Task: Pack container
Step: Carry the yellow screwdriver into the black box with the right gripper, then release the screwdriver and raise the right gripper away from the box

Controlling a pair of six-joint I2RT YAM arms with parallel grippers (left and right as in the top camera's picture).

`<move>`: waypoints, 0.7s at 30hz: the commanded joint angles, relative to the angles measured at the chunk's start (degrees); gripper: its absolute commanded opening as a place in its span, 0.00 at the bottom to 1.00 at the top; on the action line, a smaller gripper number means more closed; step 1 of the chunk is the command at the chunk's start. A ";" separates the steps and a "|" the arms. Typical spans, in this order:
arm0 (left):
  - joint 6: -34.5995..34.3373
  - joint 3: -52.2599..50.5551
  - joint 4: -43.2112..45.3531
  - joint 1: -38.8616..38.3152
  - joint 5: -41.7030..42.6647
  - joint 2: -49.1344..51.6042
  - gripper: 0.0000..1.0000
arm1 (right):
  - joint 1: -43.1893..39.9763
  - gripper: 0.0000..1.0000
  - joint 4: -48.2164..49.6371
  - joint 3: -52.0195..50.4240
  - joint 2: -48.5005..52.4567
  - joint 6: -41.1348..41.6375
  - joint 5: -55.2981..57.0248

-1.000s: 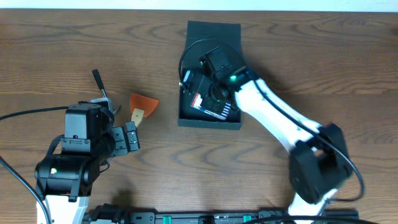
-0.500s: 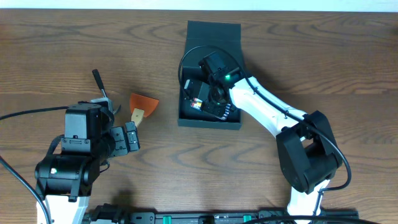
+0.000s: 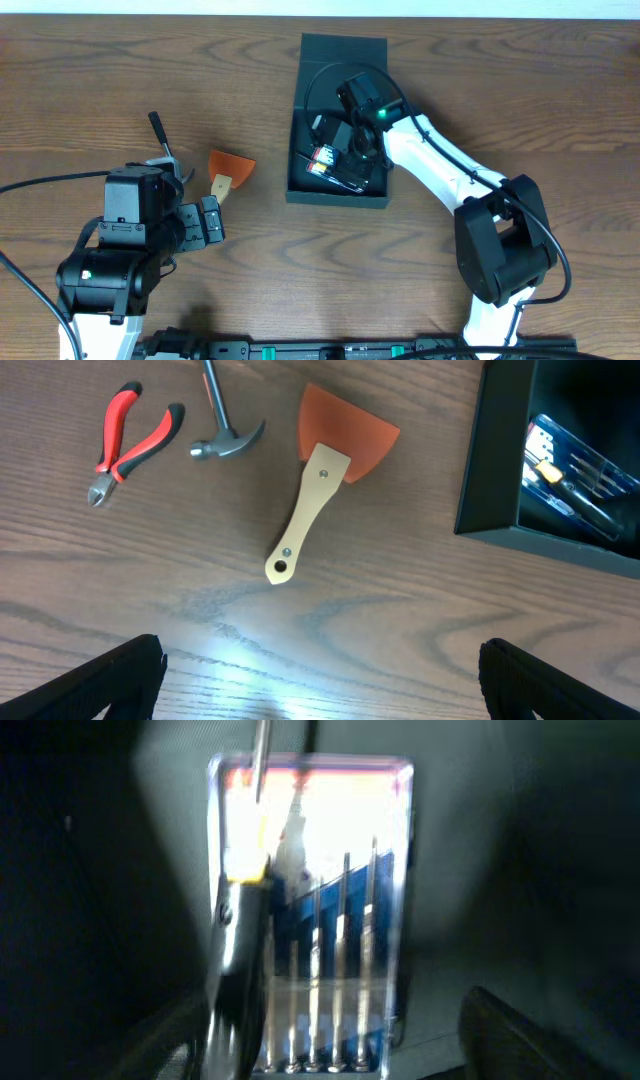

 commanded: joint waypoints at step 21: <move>20.06 25.22 -19.65 0.35 -0.02 22.38 0.99 | -37.40 0.99 -25.44 29.35 -20.55 43.25 9.62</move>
